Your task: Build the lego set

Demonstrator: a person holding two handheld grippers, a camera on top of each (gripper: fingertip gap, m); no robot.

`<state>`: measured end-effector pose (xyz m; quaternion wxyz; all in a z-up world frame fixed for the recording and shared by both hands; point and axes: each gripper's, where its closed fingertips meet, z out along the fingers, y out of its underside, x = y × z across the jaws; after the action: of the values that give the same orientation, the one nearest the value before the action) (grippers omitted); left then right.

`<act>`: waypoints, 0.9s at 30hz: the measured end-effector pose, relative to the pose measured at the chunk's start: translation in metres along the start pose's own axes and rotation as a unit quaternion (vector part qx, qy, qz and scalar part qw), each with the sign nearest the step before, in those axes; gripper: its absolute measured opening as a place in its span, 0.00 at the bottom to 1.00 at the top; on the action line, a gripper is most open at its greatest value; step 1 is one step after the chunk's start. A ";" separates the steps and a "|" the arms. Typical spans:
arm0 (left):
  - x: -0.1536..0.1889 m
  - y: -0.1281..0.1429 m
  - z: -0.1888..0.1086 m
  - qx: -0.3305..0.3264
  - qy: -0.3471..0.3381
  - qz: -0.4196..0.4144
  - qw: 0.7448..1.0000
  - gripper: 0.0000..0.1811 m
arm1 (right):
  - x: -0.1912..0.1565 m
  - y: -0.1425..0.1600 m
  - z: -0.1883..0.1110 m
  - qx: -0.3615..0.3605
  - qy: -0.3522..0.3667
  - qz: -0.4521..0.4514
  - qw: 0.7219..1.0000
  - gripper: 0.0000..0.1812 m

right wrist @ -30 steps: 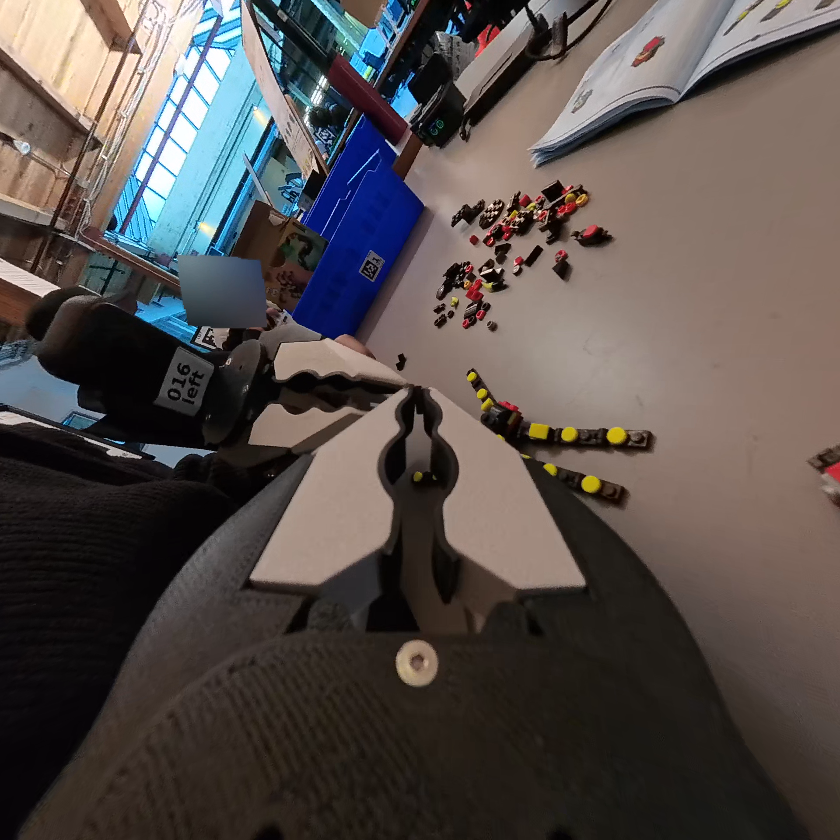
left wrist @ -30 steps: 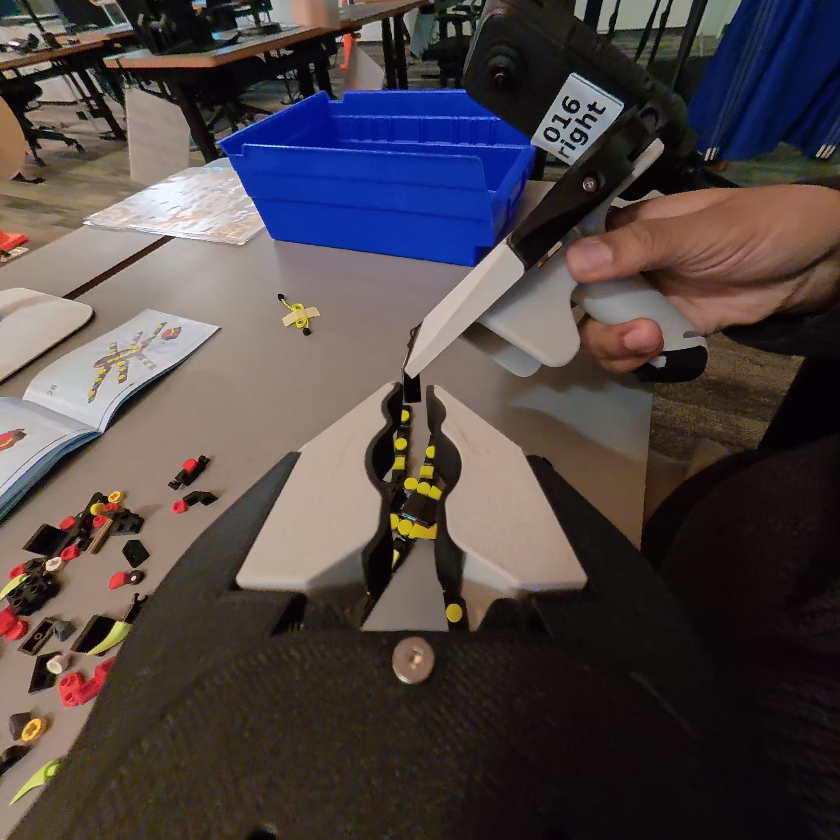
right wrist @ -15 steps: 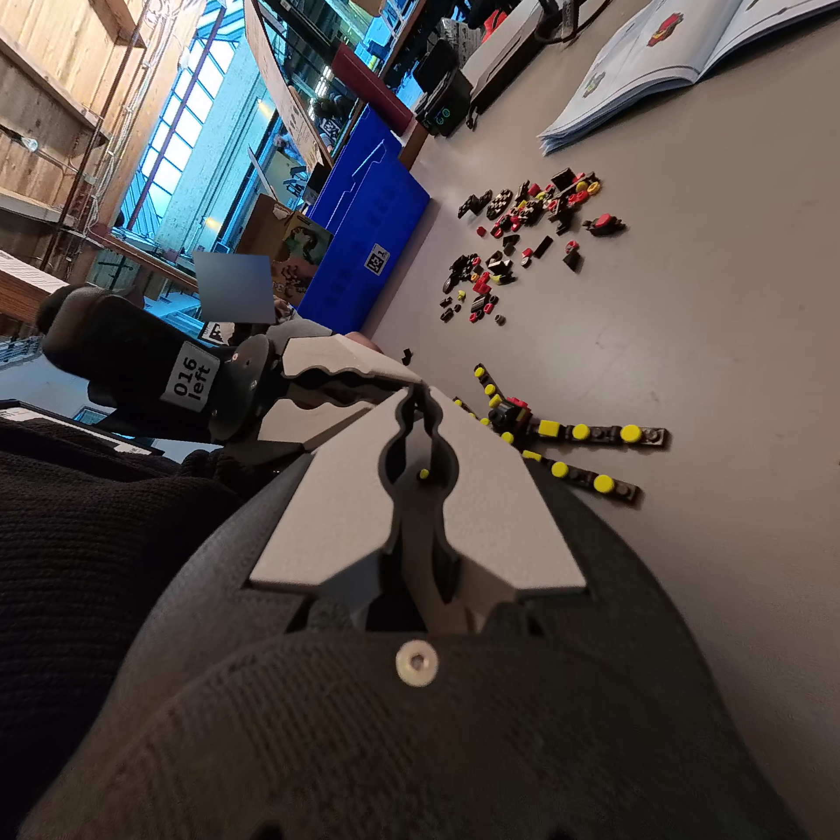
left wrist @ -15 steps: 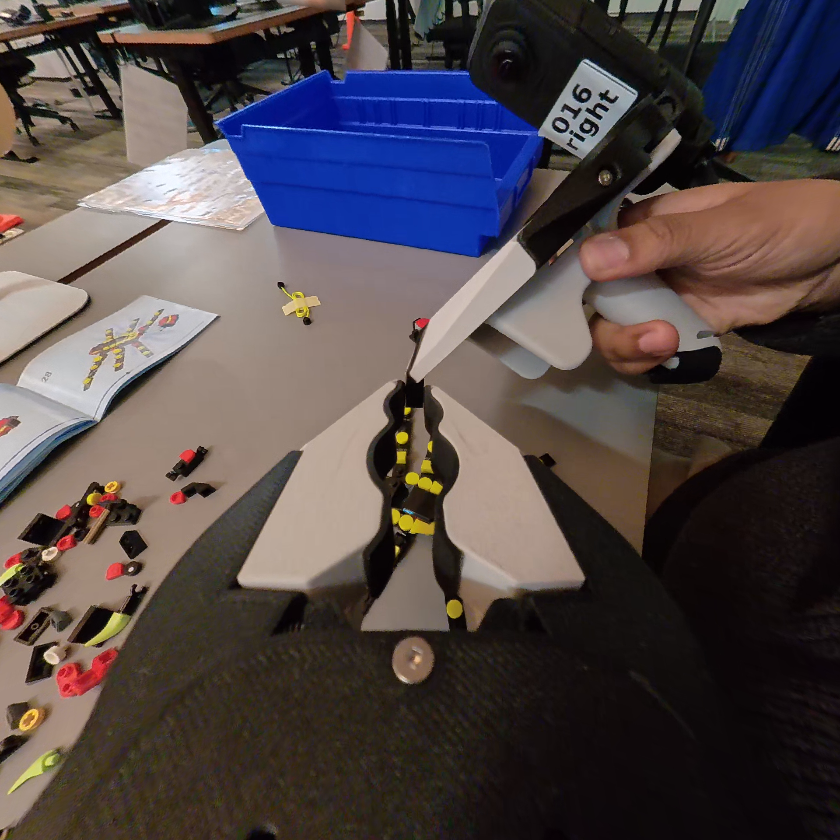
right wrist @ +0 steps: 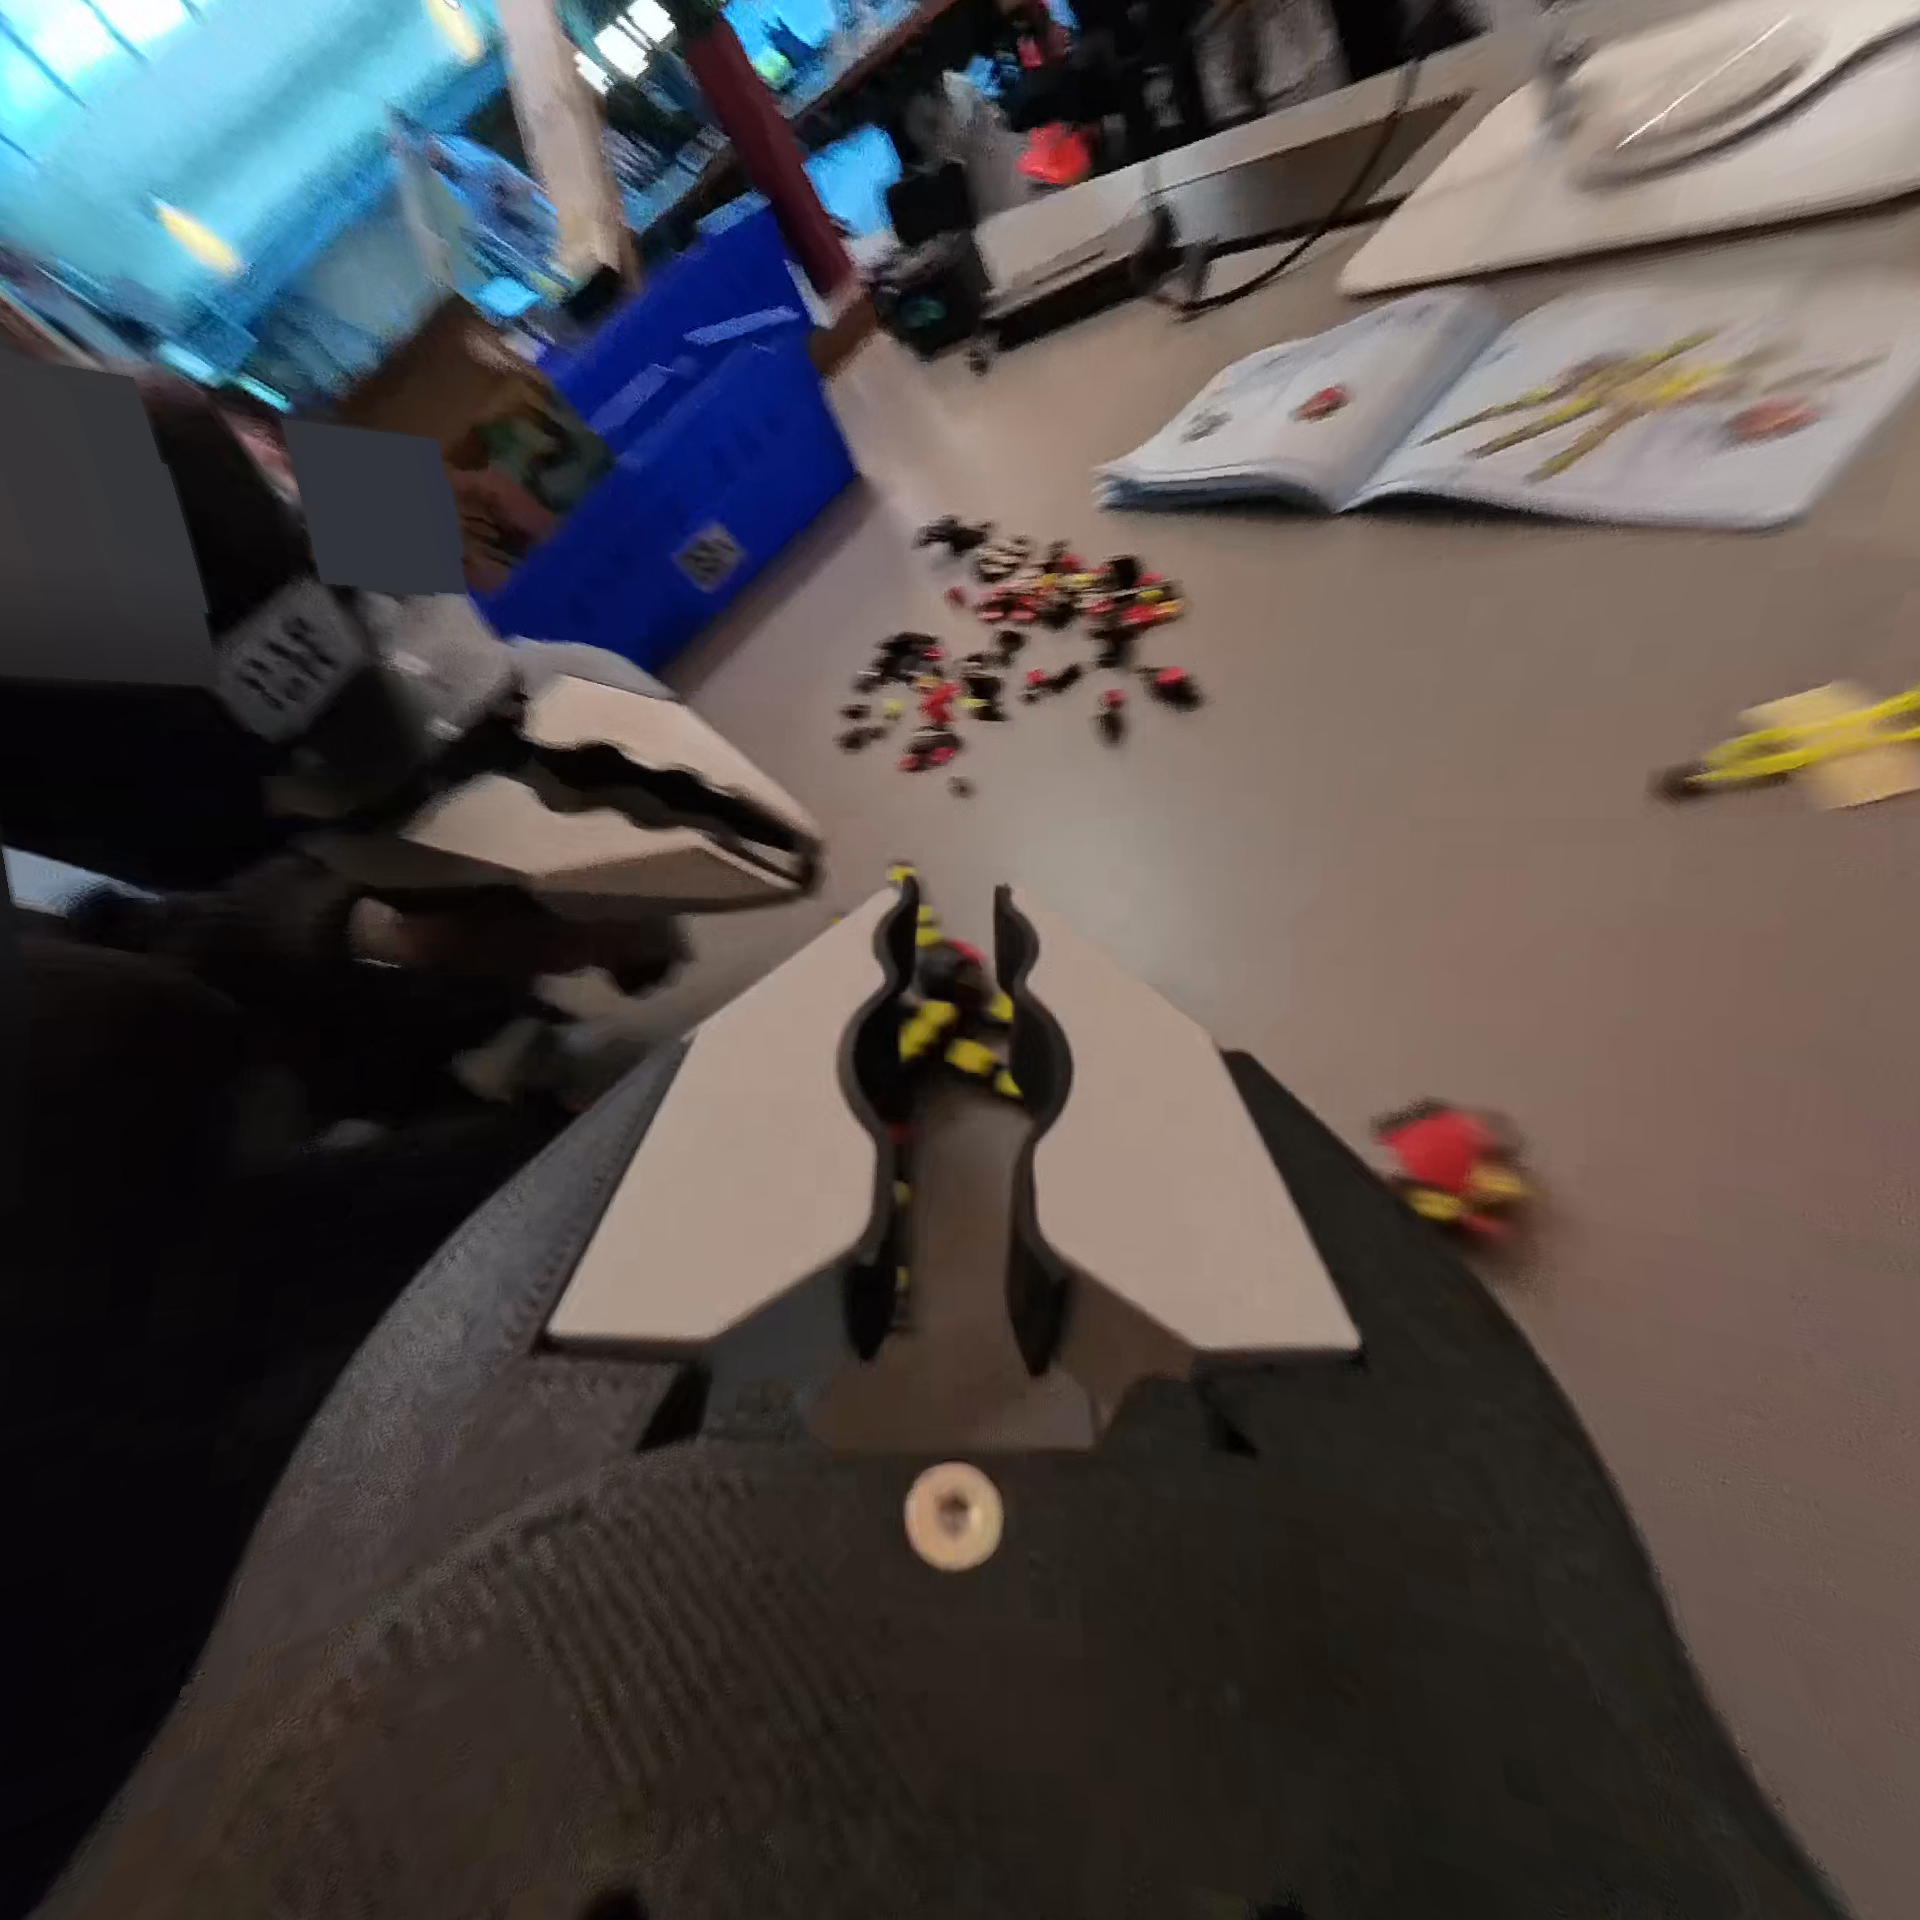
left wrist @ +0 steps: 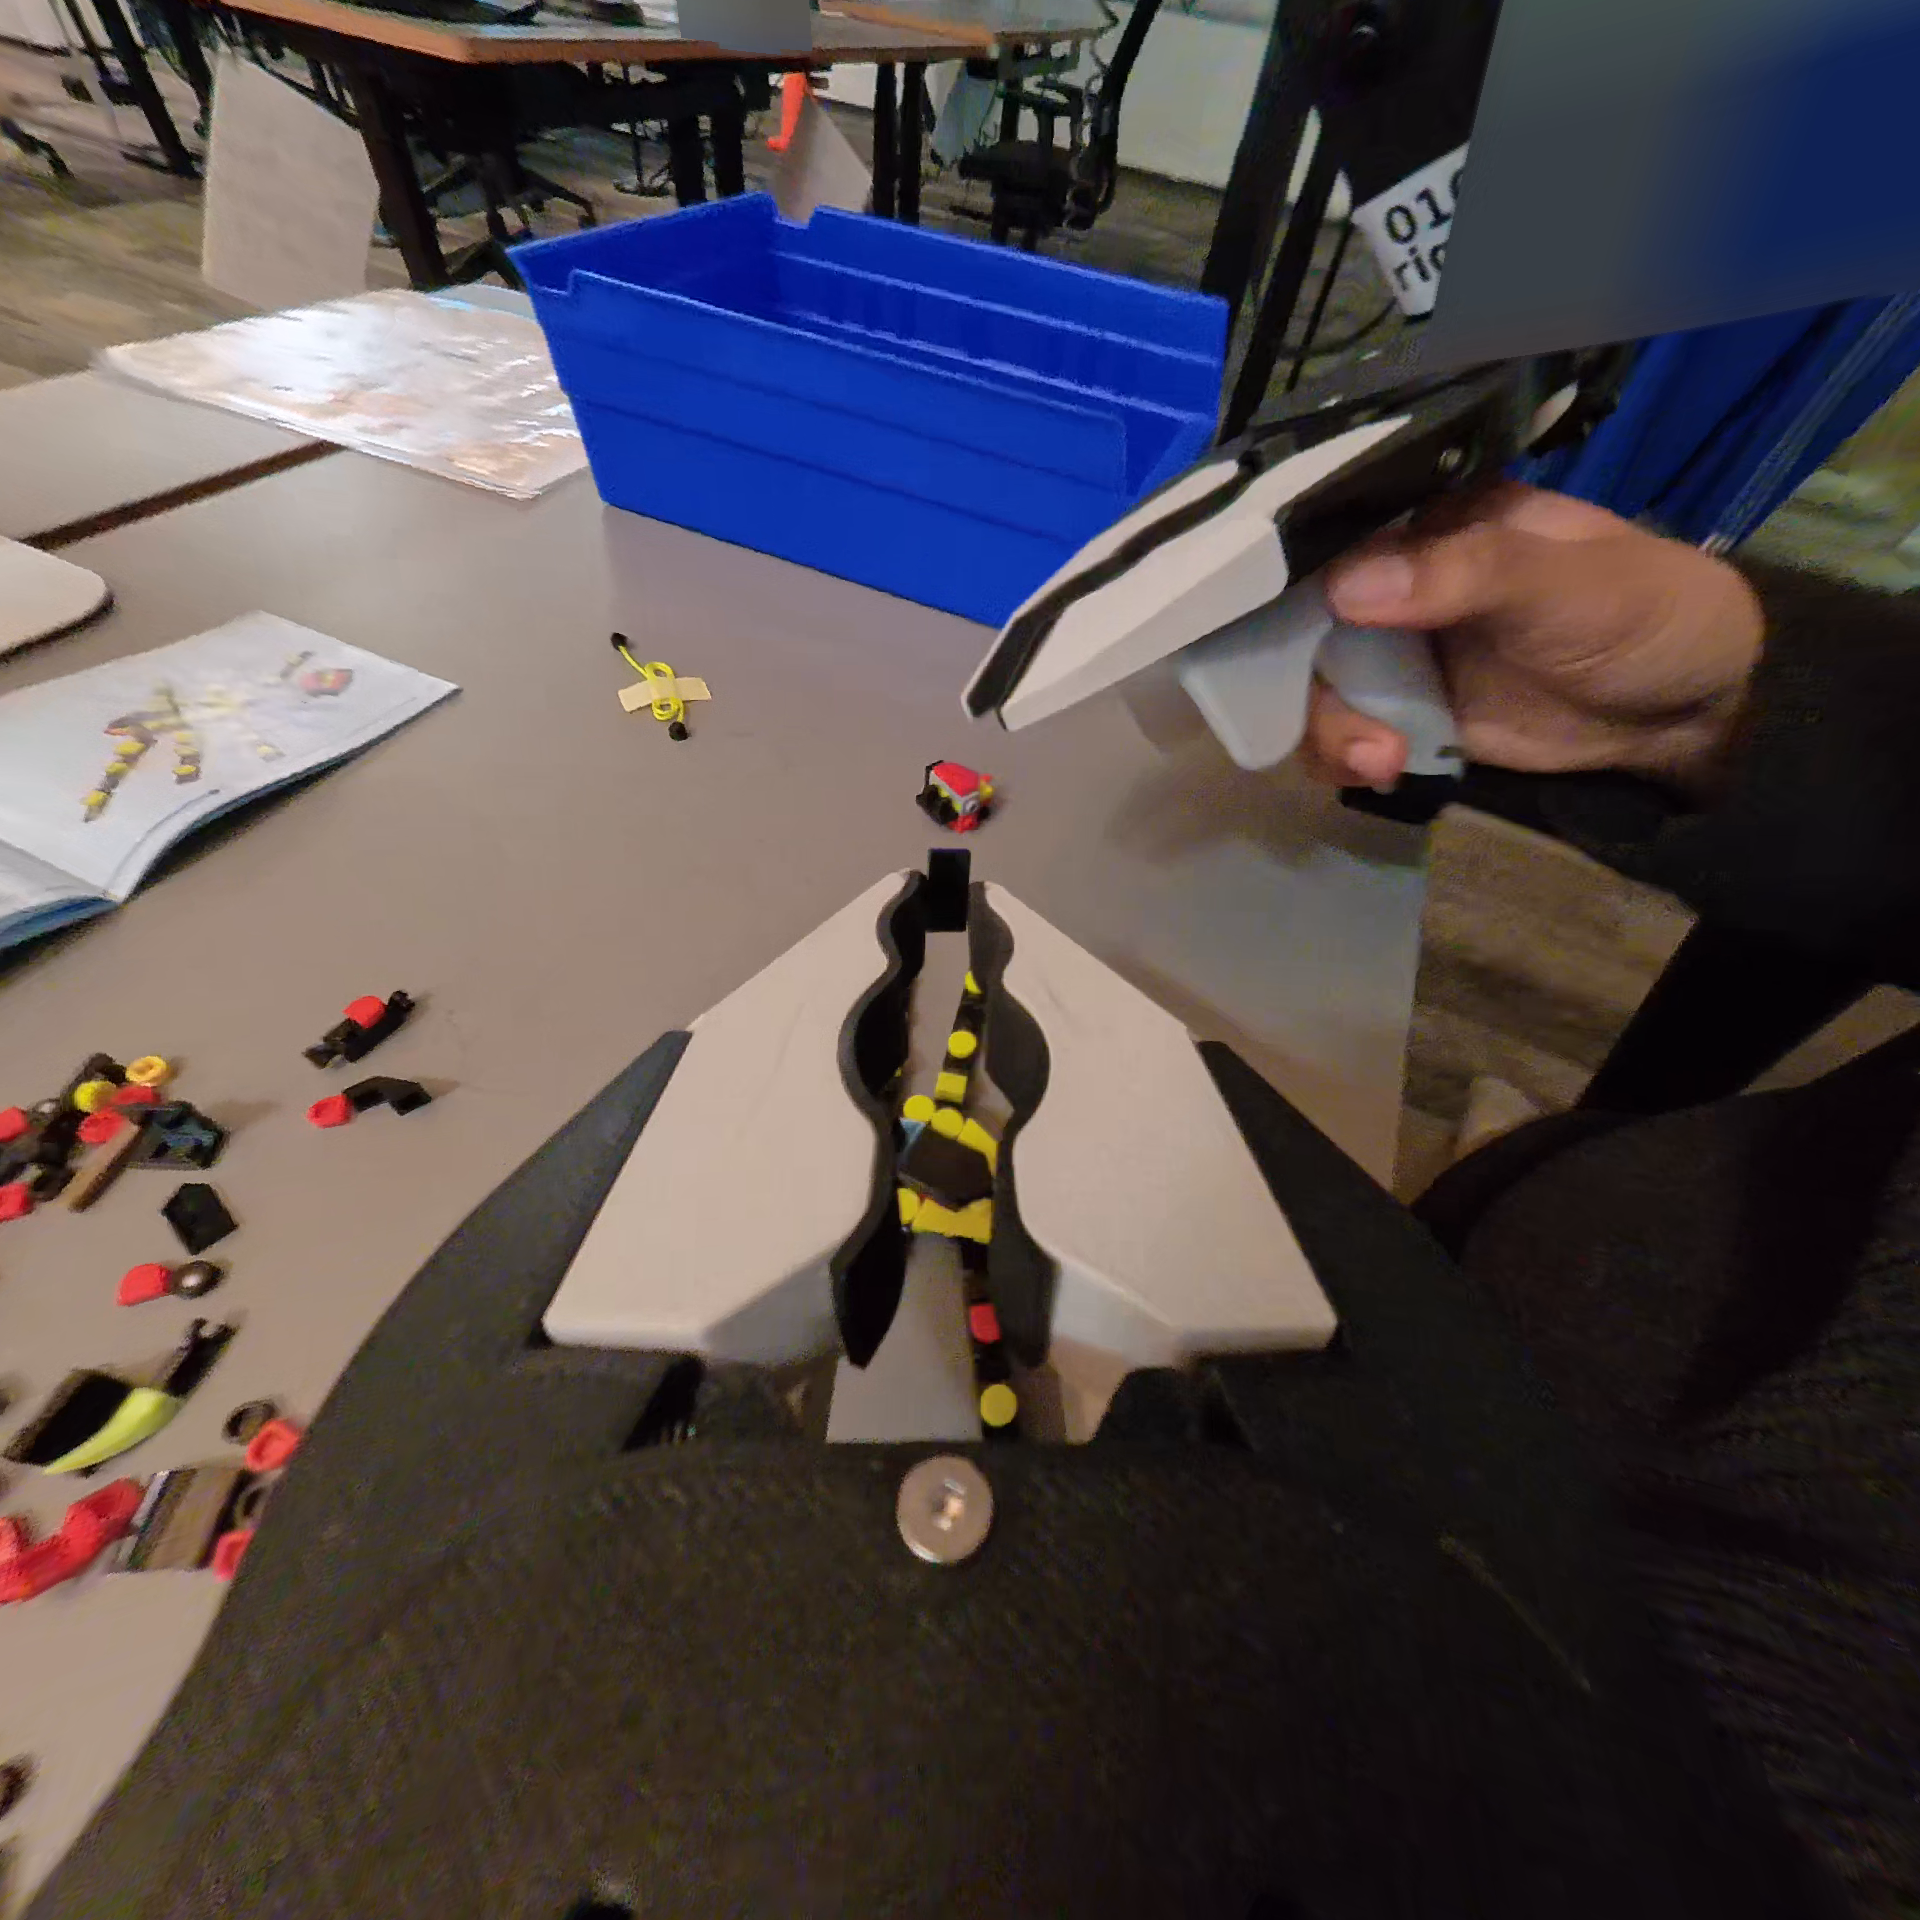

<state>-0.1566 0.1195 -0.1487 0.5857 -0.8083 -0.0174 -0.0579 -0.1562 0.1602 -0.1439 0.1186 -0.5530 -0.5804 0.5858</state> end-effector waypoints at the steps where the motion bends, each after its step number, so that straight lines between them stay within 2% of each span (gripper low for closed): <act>1: 0.000 -0.001 -0.001 0.004 0.007 -0.016 1.000 0.02 | 0.013 -0.002 -0.007 -0.007 0.039 -0.041 0.998 0.08; 4: -0.002 -0.004 -0.003 0.016 0.025 -0.060 0.998 0.02 | 0.048 -0.001 -0.025 -0.048 0.147 -0.147 0.977 0.14; 6: -0.003 -0.006 -0.004 0.022 0.036 -0.084 0.996 0.02 | 0.063 0.006 -0.029 -0.083 0.189 -0.190 0.960 0.19; 9: -0.003 -0.008 -0.006 0.027 0.048 -0.105 0.993 0.02 | 0.078 0.028 -0.026 -0.153 0.215 -0.220 0.939 0.25; 13: -0.002 -0.008 -0.006 0.028 0.056 -0.113 0.992 0.02 | 0.093 0.048 -0.024 -0.217 0.239 -0.239 0.916 0.25; 20: 0.002 -0.007 -0.005 0.025 0.066 -0.118 0.991 0.02 | 0.102 0.047 -0.024 -0.203 0.217 -0.181 0.938 0.26; 23: 0.003 -0.008 -0.005 0.026 0.072 -0.126 0.989 0.02 | 0.101 0.047 -0.022 -0.192 0.188 -0.125 0.955 0.23; 27: 0.003 -0.007 -0.004 0.024 0.075 -0.130 0.988 0.02 | 0.107 0.051 -0.024 -0.198 0.194 -0.111 0.954 0.17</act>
<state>-0.1543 0.1175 -0.1404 0.5921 -0.7782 -0.0800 -0.1933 -0.1505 0.2412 -0.2329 0.1810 -0.6007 -0.7081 0.3240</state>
